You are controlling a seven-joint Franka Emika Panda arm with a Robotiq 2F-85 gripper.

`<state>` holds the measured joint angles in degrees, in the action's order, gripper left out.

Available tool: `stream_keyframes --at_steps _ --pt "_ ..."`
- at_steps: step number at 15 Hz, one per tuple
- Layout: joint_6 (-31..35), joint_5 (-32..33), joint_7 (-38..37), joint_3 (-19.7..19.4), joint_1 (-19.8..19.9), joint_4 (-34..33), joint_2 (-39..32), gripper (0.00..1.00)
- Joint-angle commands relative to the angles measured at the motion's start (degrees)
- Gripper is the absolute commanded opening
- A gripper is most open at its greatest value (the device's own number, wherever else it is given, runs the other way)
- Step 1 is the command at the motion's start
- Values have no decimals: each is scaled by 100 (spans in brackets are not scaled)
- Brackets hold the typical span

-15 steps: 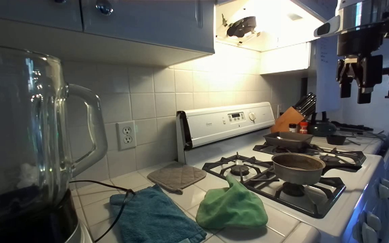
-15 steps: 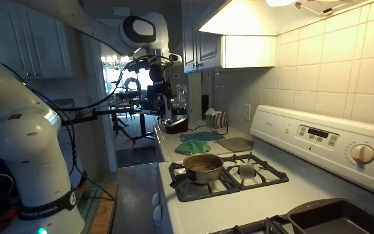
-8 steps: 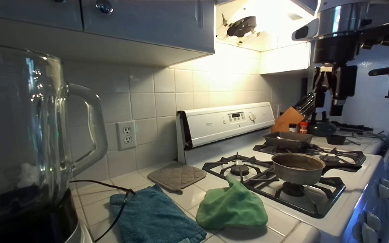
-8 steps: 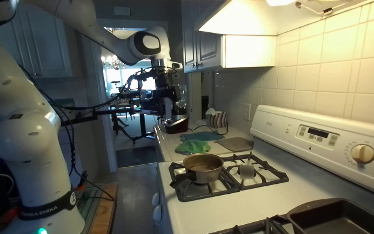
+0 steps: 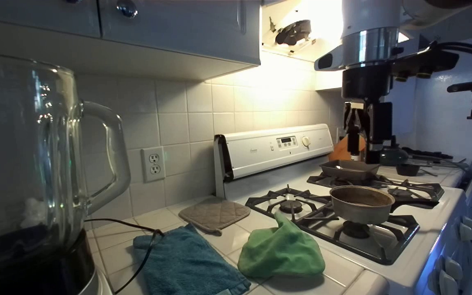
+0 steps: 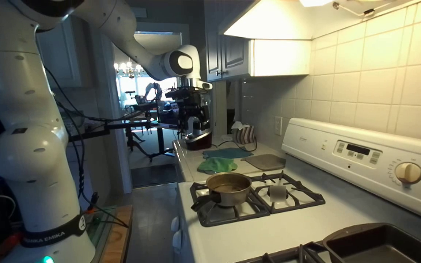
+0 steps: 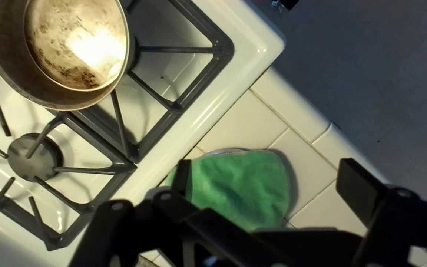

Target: Pick up the cloth and wipe the pot

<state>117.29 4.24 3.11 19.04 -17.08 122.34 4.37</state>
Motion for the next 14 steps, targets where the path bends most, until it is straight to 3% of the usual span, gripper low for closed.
stream_keyframes --at_steps 1,10,11,14 --pt "-96 181 -108 109 -145 -633 -721 100" --pt "2 688 -168 80 -509 -1656 -1979 100" --pt "-2 466 -5 85 -428 -1323 -1636 100" --pt "-2 478 -6 73 -437 -1367 -1728 100"
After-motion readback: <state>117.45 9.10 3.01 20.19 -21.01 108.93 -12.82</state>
